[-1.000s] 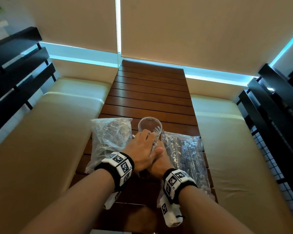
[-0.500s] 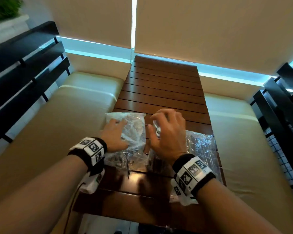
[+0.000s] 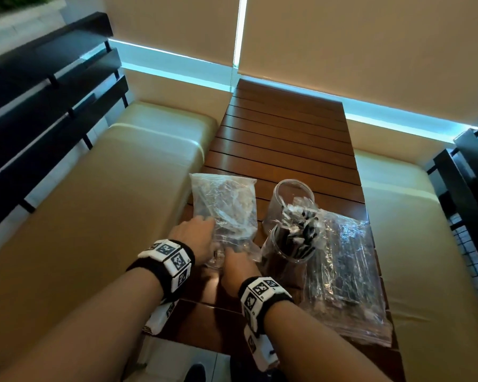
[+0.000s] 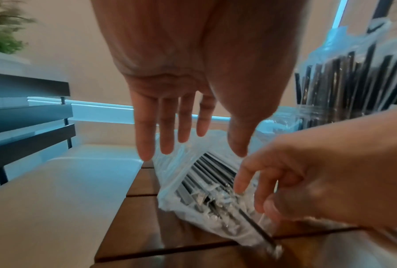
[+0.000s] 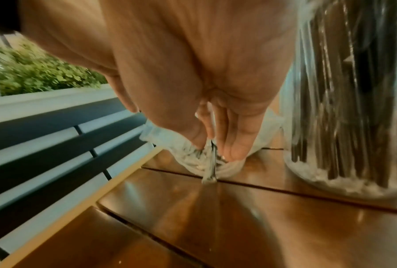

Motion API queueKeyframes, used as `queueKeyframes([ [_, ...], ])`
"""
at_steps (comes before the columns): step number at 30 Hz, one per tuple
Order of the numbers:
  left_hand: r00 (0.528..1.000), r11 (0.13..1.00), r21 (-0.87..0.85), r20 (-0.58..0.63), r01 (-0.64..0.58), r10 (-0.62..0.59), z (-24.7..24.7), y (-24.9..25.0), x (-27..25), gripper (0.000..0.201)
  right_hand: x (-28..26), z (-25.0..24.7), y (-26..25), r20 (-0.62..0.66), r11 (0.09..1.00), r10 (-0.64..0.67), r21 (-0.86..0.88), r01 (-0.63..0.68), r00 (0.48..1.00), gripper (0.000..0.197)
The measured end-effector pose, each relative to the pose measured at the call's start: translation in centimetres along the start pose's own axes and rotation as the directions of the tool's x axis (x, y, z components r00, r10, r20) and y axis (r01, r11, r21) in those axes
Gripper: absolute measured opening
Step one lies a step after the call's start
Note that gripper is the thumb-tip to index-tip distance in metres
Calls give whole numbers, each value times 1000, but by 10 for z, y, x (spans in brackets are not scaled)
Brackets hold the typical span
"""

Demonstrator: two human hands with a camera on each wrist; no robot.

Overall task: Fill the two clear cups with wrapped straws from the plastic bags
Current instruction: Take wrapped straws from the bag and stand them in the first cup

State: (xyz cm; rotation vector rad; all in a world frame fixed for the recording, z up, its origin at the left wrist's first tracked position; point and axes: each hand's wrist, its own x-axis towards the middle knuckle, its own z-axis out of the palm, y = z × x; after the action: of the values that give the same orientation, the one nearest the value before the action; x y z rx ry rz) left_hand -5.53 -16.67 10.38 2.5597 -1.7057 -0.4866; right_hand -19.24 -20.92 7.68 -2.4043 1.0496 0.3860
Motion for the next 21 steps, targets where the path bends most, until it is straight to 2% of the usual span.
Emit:
queueKeyframes([
  [2, 999, 997, 74, 34, 12, -15, 7, 4, -7, 65, 10, 13, 1, -41, 997, 70, 42, -68, 997, 35],
  [3, 997, 995, 92, 58, 43, -48, 13, 4, -7, 73, 13, 17, 2, -55, 994, 99, 61, -96, 994, 40],
  [4, 993, 993, 79, 65, 88, -94, 19, 3, -7, 71, 17, 21, 3, -65, 990, 121, 78, -116, 990, 44],
  [5, 988, 989, 35, 49, 142, -144, 25, 0, -5, 60, 20, 25, 4, -66, 986, 140, 97, -134, 988, 46],
  [7, 974, 969, -96, 2, 227, -228, 34, -9, 1, 28, 26, 32, 6, -71, 975, 188, 131, -178, 980, 45],
  [9, 975, 945, -243, 26, 221, -221, 35, -14, 6, 15, 30, 36, 7, -95, 966, 224, 158, -207, 970, 42],
  [12, 989, 907, -395, 32, 143, -142, 28, -18, 10, 15, 34, 36, 5, -161, 972, 199, 159, -173, 967, 35],
  [15, 992, 910, -403, -31, 98, -121, 13, -17, 12, 14, 34, 21, -7, -300, 988, 85, 145, -43, 950, 17],
  [18, 993, 911, -408, -72, 58, -95, 3, -17, 9, 15, 43, 2, -17, -405, 990, -30, 112, 82, 914, 16],
  [20, 992, 913, -406, -93, 45, -90, 0, -16, 7, 14, 52, -6, -20, -483, 995, -29, 66, 70, 875, 14],
  [21, 990, 910, -411, -101, 44, -94, -1, -14, 6, 19, 54, -8, -21, -489, 1000, -26, 1, 31, 872, 13],
])
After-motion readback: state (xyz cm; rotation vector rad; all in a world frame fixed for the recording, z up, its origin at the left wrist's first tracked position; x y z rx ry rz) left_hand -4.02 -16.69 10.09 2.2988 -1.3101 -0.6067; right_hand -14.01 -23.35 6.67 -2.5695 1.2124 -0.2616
